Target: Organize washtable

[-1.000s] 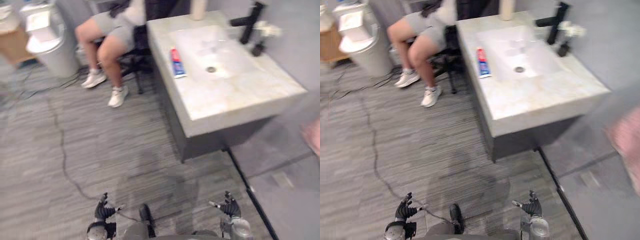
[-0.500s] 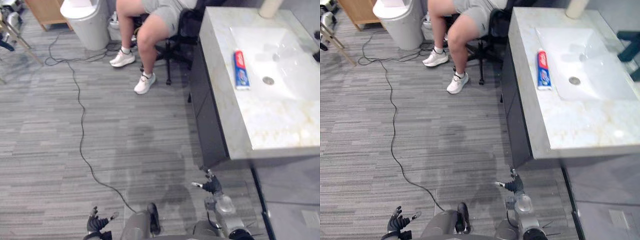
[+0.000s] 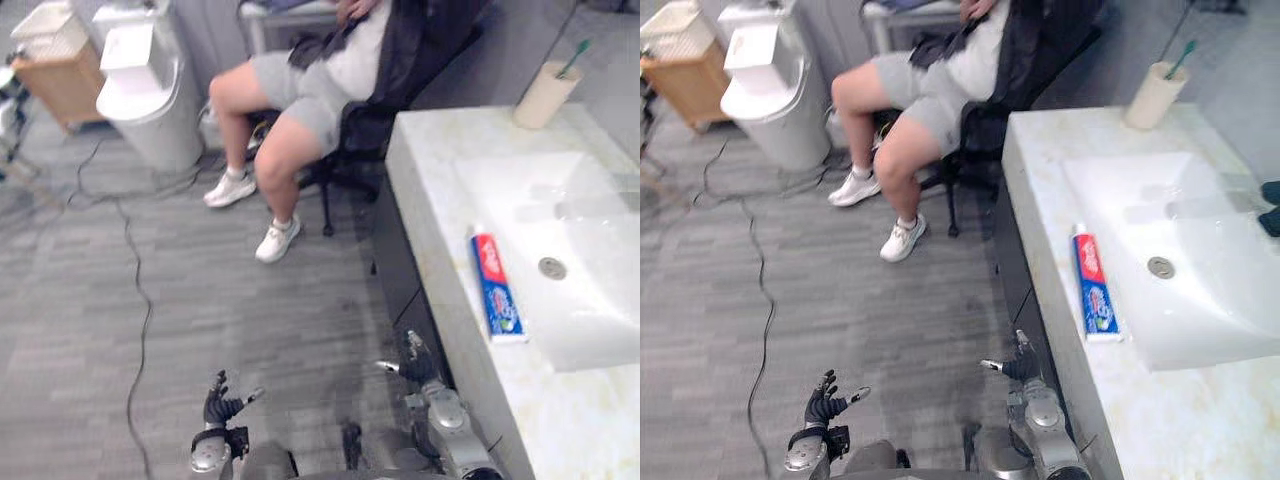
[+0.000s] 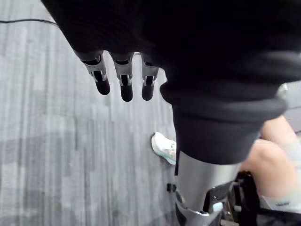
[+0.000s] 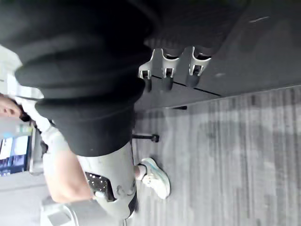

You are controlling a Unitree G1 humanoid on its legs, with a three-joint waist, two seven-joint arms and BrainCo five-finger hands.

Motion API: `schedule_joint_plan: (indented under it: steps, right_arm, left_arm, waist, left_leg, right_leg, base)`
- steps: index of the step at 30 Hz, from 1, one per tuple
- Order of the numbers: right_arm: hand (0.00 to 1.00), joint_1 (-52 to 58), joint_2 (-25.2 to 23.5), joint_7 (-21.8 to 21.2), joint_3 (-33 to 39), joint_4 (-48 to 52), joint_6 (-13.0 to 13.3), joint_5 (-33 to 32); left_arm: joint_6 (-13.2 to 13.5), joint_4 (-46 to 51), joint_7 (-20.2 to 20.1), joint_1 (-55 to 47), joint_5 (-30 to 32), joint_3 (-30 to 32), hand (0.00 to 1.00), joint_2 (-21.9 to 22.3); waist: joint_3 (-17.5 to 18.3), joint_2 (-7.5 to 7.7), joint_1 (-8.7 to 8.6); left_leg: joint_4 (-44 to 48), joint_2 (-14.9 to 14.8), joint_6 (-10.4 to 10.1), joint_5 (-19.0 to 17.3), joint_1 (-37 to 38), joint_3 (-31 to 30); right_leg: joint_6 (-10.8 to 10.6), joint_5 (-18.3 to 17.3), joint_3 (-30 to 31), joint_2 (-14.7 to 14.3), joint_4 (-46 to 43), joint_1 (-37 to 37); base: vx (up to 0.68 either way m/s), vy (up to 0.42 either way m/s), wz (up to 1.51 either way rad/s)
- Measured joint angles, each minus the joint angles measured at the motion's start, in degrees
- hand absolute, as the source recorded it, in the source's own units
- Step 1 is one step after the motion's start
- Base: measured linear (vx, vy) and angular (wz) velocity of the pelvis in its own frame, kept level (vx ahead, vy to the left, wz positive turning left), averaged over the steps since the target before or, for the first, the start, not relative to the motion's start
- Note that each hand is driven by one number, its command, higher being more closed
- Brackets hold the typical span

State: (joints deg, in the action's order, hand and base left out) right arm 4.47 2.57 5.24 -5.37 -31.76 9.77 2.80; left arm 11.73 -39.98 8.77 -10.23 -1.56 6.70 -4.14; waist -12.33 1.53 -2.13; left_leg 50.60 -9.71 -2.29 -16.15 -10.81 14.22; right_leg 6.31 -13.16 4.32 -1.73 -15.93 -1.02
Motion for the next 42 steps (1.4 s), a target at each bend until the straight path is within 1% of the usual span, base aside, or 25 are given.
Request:
schedule_joint_plan:
  steps: [3, 4, 5, 6, 7, 9, 10, 12, 13, 14, 16, 17, 19, 22, 23, 25, 27, 30, 32, 33, 34, 37, 39, 40, 42]
  right_arm:
    - [0.00, 1.1, 0.2, 0.0, 1.2, 1.0, -0.4, 0.0]
    - [0.00, 1.6, 0.4, 0.1, 2.4, 1.6, -0.3, 0.0]
    - [0.00, 2.1, 0.7, 0.1, 2.6, 1.6, -0.3, 0.1]
    - [0.00, 2.2, 1.1, 0.1, 2.6, 1.7, -0.2, 0.1]
    - [0.00, 2.5, 1.5, 0.0, 2.8, 0.7, -0.4, 0.2]
    - [0.00, 4.1, -0.6, -0.2, 2.5, -0.2, -0.8, 0.5]
    - [0.00, 5.6, -1.9, -0.4, 2.4, -0.8, -1.0, 1.4]
    - [0.00, 5.4, -2.0, -0.4, 2.7, -2.6, -1.2, 1.9]
    - [0.00, 3.8, -1.7, -0.4, 3.0, -5.1, -1.2, 1.9]
    - [0.00, 3.3, -1.6, -0.4, 3.2, -5.9, -1.3, 1.9]
    - [0.00, 0.9, -0.9, -0.4, 3.6, -8.1, -1.2, 1.9]
    - [0.00, 0.8, -0.8, -0.4, 3.9, -8.2, -1.2, 1.9]
    - [0.00, 0.6, -0.1, -0.3, 5.8, -9.6, -1.1, 1.8]
    - [0.00, 1.1, 1.8, -0.2, 8.9, -11.7, -1.2, 1.2]
    - [0.00, 2.2, 2.6, -0.2, 10.0, -13.0, -1.2, 0.8]
    - [0.00, 4.0, 3.6, 0.1, 10.2, -13.6, -1.3, -0.2]
    - [0.00, 4.0, 3.6, 0.1, 11.2, -14.2, -1.5, -0.6]
    - [0.00, 3.3, 4.1, 0.8, 13.8, -14.8, -1.4, -0.6]
    - [0.00, 3.0, 4.6, 1.2, 14.7, -15.5, -1.4, -0.5]
    - [0.00, 3.2, 5.2, 1.1, 14.9, -16.0, -1.4, -0.5]
    - [0.00, 3.6, 5.6, 1.2, 15.3, -16.7, -1.5, -0.5]
    - [0.00, 5.3, 4.7, 1.1, 16.7, -17.0, -1.6, -0.5]
    - [0.00, 5.4, 4.7, 1.1, 17.4, -17.0, -1.6, -0.5]
    - [0.00, 2.2, 4.6, 1.1, 19.0, -18.7, -1.5, -1.2]
    - [0.00, 2.2, 4.6, 1.1, 19.0, -18.7, -1.5, -1.2]
  left_arm:
    - [-0.1, 0.9, 0.0, -0.8, 0.0, -0.2, 0.00, 0.6]
    - [0.0, 1.3, 0.1, -1.4, -0.1, -1.3, 0.00, 1.0]
    - [0.0, 1.4, 0.1, -1.6, -0.1, -1.8, 0.00, 1.2]
    - [0.0, 1.3, 0.1, -1.8, -0.1, -2.1, 0.00, 1.4]
    - [-0.1, 1.1, 0.1, -2.4, -0.1, -2.3, 0.00, 2.2]
    - [-0.1, 1.3, 0.1, -2.4, 0.0, -2.0, 0.00, 0.4]
    - [0.0, 1.4, 0.1, -1.8, 0.0, -2.0, 0.00, -1.2]
    - [0.0, 0.8, 0.1, -1.3, 0.1, -1.9, 0.00, -2.3]
    - [0.0, 0.7, 0.0, -1.0, 0.1, -1.7, 0.00, -3.1]
    - [0.0, 0.7, 0.0, -0.9, 0.1, -1.3, 0.00, -3.2]
    - [-0.1, 0.0, 0.0, -0.2, 0.1, 0.2, 0.00, -4.3]
    - [-0.1, -0.5, 0.1, 0.3, 0.1, 0.3, 0.00, -4.6]
    - [-0.4, -1.7, 0.0, 1.7, 0.0, 0.3, 0.00, -5.4]
    - [-0.6, -2.3, -0.5, 2.7, 0.1, 0.1, 0.00, -3.9]
    - [-0.6, -2.3, -1.2, 2.7, 0.1, 0.1, 0.00, -3.0]
    - [-0.6, -2.2, -1.3, 2.4, 0.1, 0.2, 0.00, -2.0]
    - [-0.7, -2.3, -1.3, 1.7, 0.0, 0.1, 0.00, -1.0]
    - [-1.2, -2.2, -1.3, 1.6, -0.1, 0.1, 0.00, -0.7]
    - [-1.2, -2.2, -1.2, 1.8, -0.1, 0.1, 0.00, -0.7]
    - [-1.2, -2.2, -1.2, 1.8, -0.1, 0.1, 0.00, -0.7]
    - [-1.7, -3.2, -1.0, 1.5, -0.1, 0.4, 0.00, -0.9]
    - [-2.0, -3.5, -1.1, 1.0, -0.1, 0.4, 0.00, -2.6]
    - [-2.0, -3.5, -1.2, 0.6, -0.1, 0.4, 0.00, -3.1]
    - [-1.9, -7.7, -2.3, 0.1, 0.0, 0.2, 0.00, -3.3]
    - [-1.9, -7.7, -2.3, 0.1, 0.0, 0.2, 0.00, -3.3]
  waist:
    - [0.0, 0.56, 0.89]
    - [0.3, 0.81, 1.81]
    - [0.6, 0.36, 2.22]
    - [1.1, -0.44, 2.51]
    - [2.3, -1.14, 3.20]
    - [4.1, 1.73, 2.55]
    - [5.6, 4.16, 1.89]
    - [6.0, 4.80, 0.98]
    - [5.8, 4.42, 1.10]
    - [5.8, 4.07, 1.28]
    - [5.5, 2.47, 1.25]
    - [5.3, 2.15, 1.31]
    - [5.0, 1.85, 0.68]
    - [3.9, -0.67, -0.56]
    - [3.4, -1.44, -0.58]
    - [2.9, -1.97, -0.08]
    - [2.3, -1.98, 0.25]
    - [1.9, -1.35, 0.63]
    - [2.1, -1.81, 1.08]
    - [2.1, -2.36, 1.14]
    - [2.1, -3.41, 1.30]
    - [2.5, -1.01, 1.18]
    - [2.6, -0.82, 1.17]
    - [2.9, -0.32, 1.25]
    - [2.9, -0.29, 1.25]
  left_leg:
    - [-13.1, 3.5, -0.6, 0.3, -6.9, -6.5]
    - [-23.2, 5.4, -3.8, 2.4, -8.6, -13.0]
    - [-29.9, 5.4, -5.7, 3.9, -8.6, -16.8]
    - [-32.6, 4.7, -6.4, 4.3, -8.3, -18.4]
    - [-31.4, 3.3, -7.6, 9.9, -7.5, -17.8]
    - [-29.4, 4.2, -4.2, 8.3, -6.3, -13.2]
    - [-28.8, 4.2, -2.0, 7.1, -4.3, -8.4]
    - [-29.0, 3.3, -0.9, 6.5, -1.5, -3.6]
    - [-31.8, 2.1, -0.6, 6.6, 2.2, 1.8]
    - [-33.1, 1.7, -0.6, 6.6, 3.5, 3.5]
    - [-37.9, 0.8, -0.3, 6.8, 8.6, 10.8]
    - [-38.6, 0.8, -0.3, 6.8, 9.3, 12.1]
    - [-40.1, 2.6, -0.3, 6.8, 11.5, 15.5]
    - [-37.1, 1.3, -1.1, 6.0, 12.8, 15.6]
    - [-29.4, -1.4, -2.5, 4.8, 11.7, 15.3]
    - [-11.8, -6.4, -2.6, 4.4, 6.1, 10.7]
    - [-7.0, -6.8, -2.0, 1.9, 3.6, 4.9]
    - [-14.4, -3.8, -1.7, 0.9, 0.8, -1.2]
    - [-26.3, -0.7, -3.3, 2.3, 1.1, -7.4]
    - [-31.3, 0.0, -4.4, 5.2, 1.6, -9.5]
    - [-33.2, 0.1, -4.0, 9.9, 2.1, -10.3]
    - [-38.1, 3.8, -2.6, 11.3, 5.6, -9.2]
    - [-41.1, 5.7, -1.5, 12.3, 7.2, -8.9]
    - [-56.1, 8.7, -0.5, 19.9, 15.6, -9.3]
    - [-56.1, 8.7, -0.5, 19.9, 15.6, -9.3]
  right_leg:
    - [-2.1, -1.6, 7.0, 2.7, 1.7, -3.0]
    - [-3.8, -2.6, 12.0, 4.3, 2.0, -3.2]
    - [-5.2, -3.4, 14.7, 4.7, 1.8, -3.0]
    - [-6.2, -4.2, 16.4, 4.6, 1.6, -3.0]
    - [-8.2, -6.5, 21.8, 4.6, 0.0, -2.8]
    - [-9.1, -5.7, 23.3, 6.9, -2.4, -1.3]
    - [-11.1, -3.0, 22.4, 8.3, -4.7, 1.2]
    - [-12.7, -0.9, 19.1, 9.0, -7.2, 3.1]
    - [-12.6, -1.1, 9.6, 9.6, -9.7, 6.8]
    - [-12.4, -1.2, 5.3, 10.0, -9.9, 7.9]
    - [-10.9, -0.5, -14.6, 9.3, -7.5, 10.5]
    - [-10.0, 0.1, -17.7, 8.7, -6.6, 10.5]
    - [-5.6, 4.4, -24.8, 6.5, 1.1, 10.1]
    - [-5.8, 5.6, -23.1, 5.2, 4.0, 6.4]
    - [-5.8, 5.4, -21.6, 4.2, 5.0, 4.5]
    - [-4.4, 4.4, -18.6, 1.8, 6.4, 1.3]
    - [-3.3, 3.3, -15.6, 0.8, 6.0, -0.2]
    - [-3.8, 3.6, -10.3, 1.1, 5.9, -1.1]
    - [-5.2, 3.7, -7.2, 1.4, 6.1, -1.3]
    - [-5.9, 3.4, -6.3, 1.3, 6.1, -1.6]
    - [-7.2, 2.8, -5.1, 1.1, 6.0, -2.3]
    - [-9.3, 2.2, -5.8, 5.0, 7.3, -4.0]
    - [-9.8, 2.5, -5.9, 6.4, 8.3, -4.7]
    - [-11.7, 3.7, -6.2, 7.9, 12.2, -7.7]
    - [-11.7, 3.7, -6.2, 7.9, 12.2, -7.7]
  base:
    - [0.49, 0.299, -1.31]
    - [0.42, 0.371, -1.95]
    - [0.42, 0.411, -1.94]
    - [0.44, 0.545, -2.17]
    - [0.44, 0.575, -1.97]
    - [0.43, 0.555, -1.83]
    - [0.34, 0.409, -1.51]
    - [0.29, 0.328, -1.53]
    - [0.21, 0.277, -1.66]
    - [0.13, 0.229, -1.97]
    - [0.09, 0.160, -1.72]
    - [0.09, 0.086, -1.35]
    - [0.13, 0.006, -1.01]
    - [0.12, -0.041, -0.49]
    - [0.13, -0.092, -0.59]
    - [0.12, -0.099, -0.73]
    - [0.15, -0.006, -0.98]
    - [0.18, 0.068, -1.06]
    - [0.17, 0.126, -0.85]
    - [0.20, 0.189, -0.59]
    - [0.25, 0.236, -0.43]
    - [0.18, 0.164, 0.02]
    - [0.10, 0.094, 0.09]
    - [0.00, 0.000, 0.00]
    - [0.00, 0.000, 0.00]
